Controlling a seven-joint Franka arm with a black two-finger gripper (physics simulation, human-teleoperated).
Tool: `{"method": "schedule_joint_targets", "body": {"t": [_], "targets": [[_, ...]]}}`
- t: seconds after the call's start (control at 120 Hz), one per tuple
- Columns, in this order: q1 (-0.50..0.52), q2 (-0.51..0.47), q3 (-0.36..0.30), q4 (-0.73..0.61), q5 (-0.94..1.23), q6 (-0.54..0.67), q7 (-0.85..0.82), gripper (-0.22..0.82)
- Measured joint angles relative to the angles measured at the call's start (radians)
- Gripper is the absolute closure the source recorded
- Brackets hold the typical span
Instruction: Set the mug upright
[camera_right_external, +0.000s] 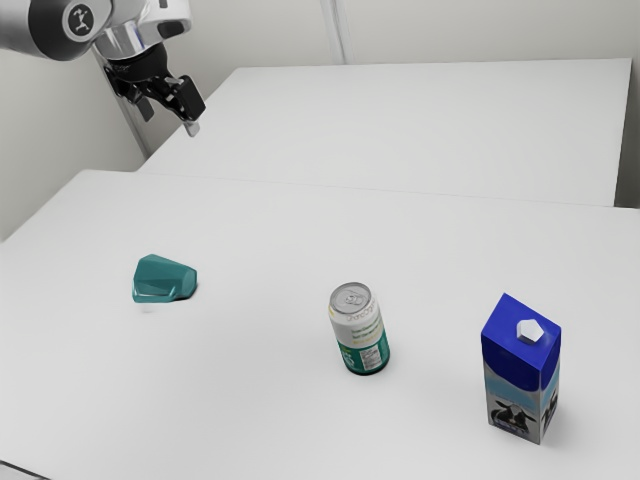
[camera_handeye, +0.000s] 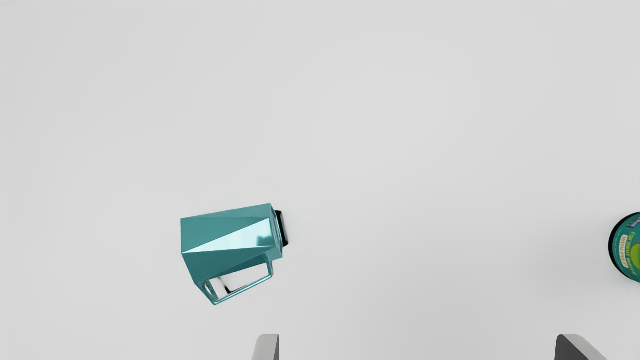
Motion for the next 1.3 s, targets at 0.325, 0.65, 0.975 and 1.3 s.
{"method": "schedule_joint_targets", "body": {"t": [0.325, 0.65, 0.975, 1.3], "targets": [[0.201, 0.031, 0.0, -0.029, -0.084, 0.0, 0.004, 0.0], [0.619, 0.235, 0.003, -0.002, -0.404, -0.102, 0.072, 0.0], [0.727, 0.573, 0.014, 0.22, -0.557, -0.165, 0.274, 0.0], [0.745, 0.772, 0.011, 0.365, -0.687, -0.177, 0.452, 0.0]]}}
